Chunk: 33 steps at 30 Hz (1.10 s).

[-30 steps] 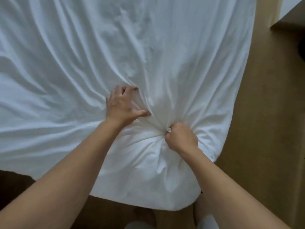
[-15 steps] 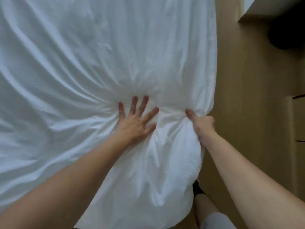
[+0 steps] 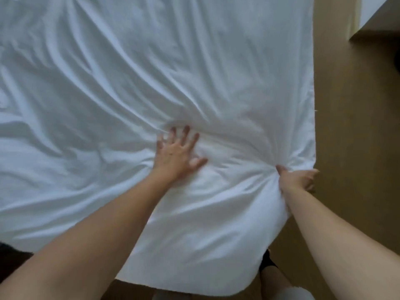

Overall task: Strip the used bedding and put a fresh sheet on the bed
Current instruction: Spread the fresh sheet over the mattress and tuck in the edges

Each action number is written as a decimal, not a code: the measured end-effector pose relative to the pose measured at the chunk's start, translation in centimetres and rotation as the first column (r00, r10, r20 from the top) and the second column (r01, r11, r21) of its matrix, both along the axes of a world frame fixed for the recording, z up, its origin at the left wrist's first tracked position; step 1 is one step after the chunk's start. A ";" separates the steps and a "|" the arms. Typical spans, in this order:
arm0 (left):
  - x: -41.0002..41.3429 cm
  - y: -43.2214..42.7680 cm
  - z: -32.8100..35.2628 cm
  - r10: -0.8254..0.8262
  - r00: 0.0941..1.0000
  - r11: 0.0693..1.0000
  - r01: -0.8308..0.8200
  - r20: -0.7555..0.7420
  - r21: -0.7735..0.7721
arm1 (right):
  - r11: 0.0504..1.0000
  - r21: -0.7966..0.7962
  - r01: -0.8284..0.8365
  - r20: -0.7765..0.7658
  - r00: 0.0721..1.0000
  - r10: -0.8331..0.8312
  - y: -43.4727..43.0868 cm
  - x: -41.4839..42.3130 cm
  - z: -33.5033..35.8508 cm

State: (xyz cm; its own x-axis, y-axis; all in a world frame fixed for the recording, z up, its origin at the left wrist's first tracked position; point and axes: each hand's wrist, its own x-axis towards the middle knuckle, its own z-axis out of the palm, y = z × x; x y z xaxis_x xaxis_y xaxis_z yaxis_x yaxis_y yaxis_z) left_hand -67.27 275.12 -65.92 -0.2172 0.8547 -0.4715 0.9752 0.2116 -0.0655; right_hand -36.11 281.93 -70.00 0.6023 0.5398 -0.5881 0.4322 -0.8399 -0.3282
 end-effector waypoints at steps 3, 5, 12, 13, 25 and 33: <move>-2.0 -4.3 -0.6 0.436 0.899 0.900 -0.436 0.028 -0.031 | 0.859 0.255 -0.443 0.277 0.885 0.374 -1.2 -6.6 3.1; -0.6 -7.0 -1.6 0.391 0.916 0.921 -0.388 0.093 -0.043 | 0.516 0.401 -0.757 0.336 0.646 0.686 -4.4 -12.8 4.4; -21.7 -14.4 -1.2 0.448 0.881 0.894 -0.445 -0.149 0.058 | 0.166 -0.012 -0.986 0.391 0.148 0.908 -12.1 -20.9 0.2; -21.7 -15.6 -1.6 0.530 0.840 0.848 -0.528 -0.119 0.047 | 0.279 -0.057 -0.959 0.378 0.238 0.895 -11.8 -22.0 0.3; -39.2 -22.2 -0.3 0.418 0.908 0.904 -0.419 -0.029 -0.090 | 0.369 -0.219 -0.903 0.251 0.313 0.916 -23.3 -43.7 2.5; -50.6 -29.5 5.4 0.550 0.821 0.592 -0.513 0.154 0.621 | 0.109 -0.328 -0.938 0.093 0.082 0.992 -27.6 -51.6 2.9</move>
